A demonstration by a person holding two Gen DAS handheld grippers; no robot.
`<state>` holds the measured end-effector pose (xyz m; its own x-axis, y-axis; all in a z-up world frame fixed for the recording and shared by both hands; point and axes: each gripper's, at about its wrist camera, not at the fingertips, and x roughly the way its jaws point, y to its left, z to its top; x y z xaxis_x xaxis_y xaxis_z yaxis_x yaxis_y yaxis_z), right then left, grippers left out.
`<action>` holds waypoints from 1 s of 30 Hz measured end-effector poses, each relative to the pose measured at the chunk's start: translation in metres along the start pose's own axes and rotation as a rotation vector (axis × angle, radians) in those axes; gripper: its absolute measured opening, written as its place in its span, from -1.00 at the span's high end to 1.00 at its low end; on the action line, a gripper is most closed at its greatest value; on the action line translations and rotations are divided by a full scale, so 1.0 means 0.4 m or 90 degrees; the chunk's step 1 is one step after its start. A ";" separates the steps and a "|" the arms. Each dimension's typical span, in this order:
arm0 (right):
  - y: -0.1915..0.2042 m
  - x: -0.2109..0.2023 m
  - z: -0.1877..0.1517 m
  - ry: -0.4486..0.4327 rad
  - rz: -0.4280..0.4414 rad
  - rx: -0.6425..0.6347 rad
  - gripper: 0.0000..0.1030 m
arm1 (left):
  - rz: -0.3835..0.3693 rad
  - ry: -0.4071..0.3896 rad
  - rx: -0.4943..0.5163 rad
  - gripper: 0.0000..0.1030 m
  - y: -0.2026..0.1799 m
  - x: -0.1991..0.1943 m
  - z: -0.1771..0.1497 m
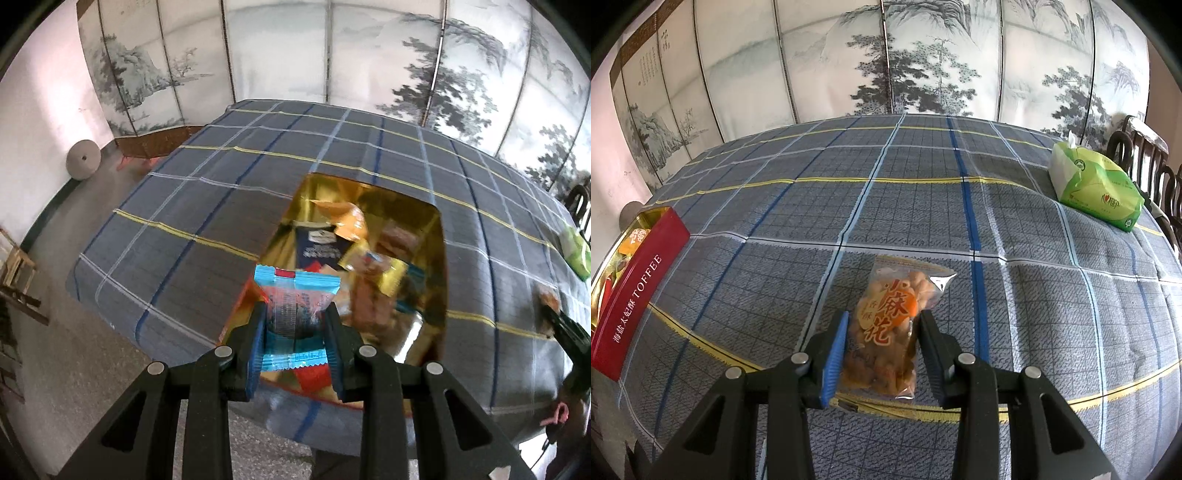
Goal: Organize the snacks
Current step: 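Carry the light-blue packet over the gold tray and release it with the left gripper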
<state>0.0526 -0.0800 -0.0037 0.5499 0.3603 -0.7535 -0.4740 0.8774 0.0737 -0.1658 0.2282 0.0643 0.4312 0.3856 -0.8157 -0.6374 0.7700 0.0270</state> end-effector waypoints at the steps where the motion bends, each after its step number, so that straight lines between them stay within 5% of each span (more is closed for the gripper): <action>1: 0.000 0.000 0.000 0.000 0.000 0.000 0.25 | 0.003 -0.003 0.003 0.47 0.001 0.006 0.007; 20: 0.005 0.003 0.000 0.001 0.005 0.002 0.25 | 0.008 0.025 0.083 0.38 -0.090 0.167 0.064; 24: 0.005 0.003 0.000 0.001 0.006 0.003 0.25 | 0.010 0.017 0.078 -0.19 -0.081 0.158 0.065; 28: 0.002 0.005 0.001 0.001 0.010 0.005 0.25 | 0.058 -0.055 0.050 -0.76 -0.053 0.089 0.053; 30: 0.002 0.007 0.002 0.003 0.018 0.006 0.25 | 0.076 -0.088 0.034 -0.90 -0.035 0.050 0.037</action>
<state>0.0544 -0.0780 -0.0054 0.5338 0.3833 -0.7537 -0.4830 0.8698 0.1002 -0.1388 0.2326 0.0560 0.4407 0.5394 -0.7175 -0.6559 0.7392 0.1529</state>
